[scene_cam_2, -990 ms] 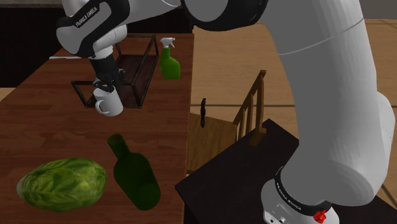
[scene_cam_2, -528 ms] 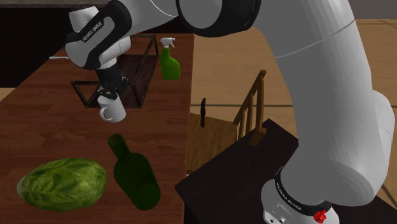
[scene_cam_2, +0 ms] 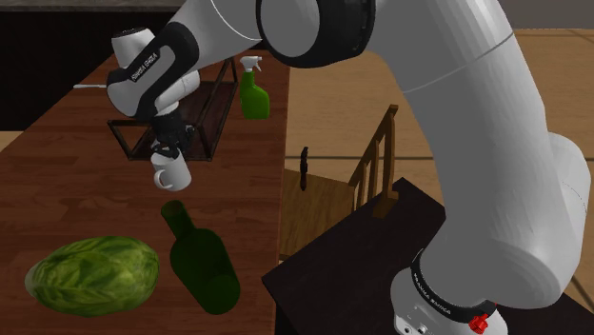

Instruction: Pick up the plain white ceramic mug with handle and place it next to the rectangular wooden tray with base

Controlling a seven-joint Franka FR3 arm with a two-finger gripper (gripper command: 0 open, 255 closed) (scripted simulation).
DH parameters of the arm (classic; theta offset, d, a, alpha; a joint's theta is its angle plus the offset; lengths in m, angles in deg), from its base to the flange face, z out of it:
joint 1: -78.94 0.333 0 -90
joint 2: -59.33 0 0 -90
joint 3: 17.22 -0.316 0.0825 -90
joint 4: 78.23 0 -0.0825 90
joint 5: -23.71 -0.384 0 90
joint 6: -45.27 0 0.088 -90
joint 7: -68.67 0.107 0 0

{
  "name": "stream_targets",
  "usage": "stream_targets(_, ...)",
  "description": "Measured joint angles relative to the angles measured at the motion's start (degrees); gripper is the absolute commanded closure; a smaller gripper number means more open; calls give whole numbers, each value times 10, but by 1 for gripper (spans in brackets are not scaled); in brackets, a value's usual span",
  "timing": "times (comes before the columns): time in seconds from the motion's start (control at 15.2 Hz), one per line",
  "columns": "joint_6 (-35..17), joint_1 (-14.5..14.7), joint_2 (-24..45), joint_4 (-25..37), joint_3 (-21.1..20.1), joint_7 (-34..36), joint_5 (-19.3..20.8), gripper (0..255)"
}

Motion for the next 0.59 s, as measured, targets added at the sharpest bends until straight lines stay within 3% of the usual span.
stream_targets(0.33,-2,0,0,-2,0,0,0,255)
stream_targets(0.4,-2,0,0,-2,0,0,0,0)
stream_targets(0.59,-2,0,1,-2,0,0,0,0)
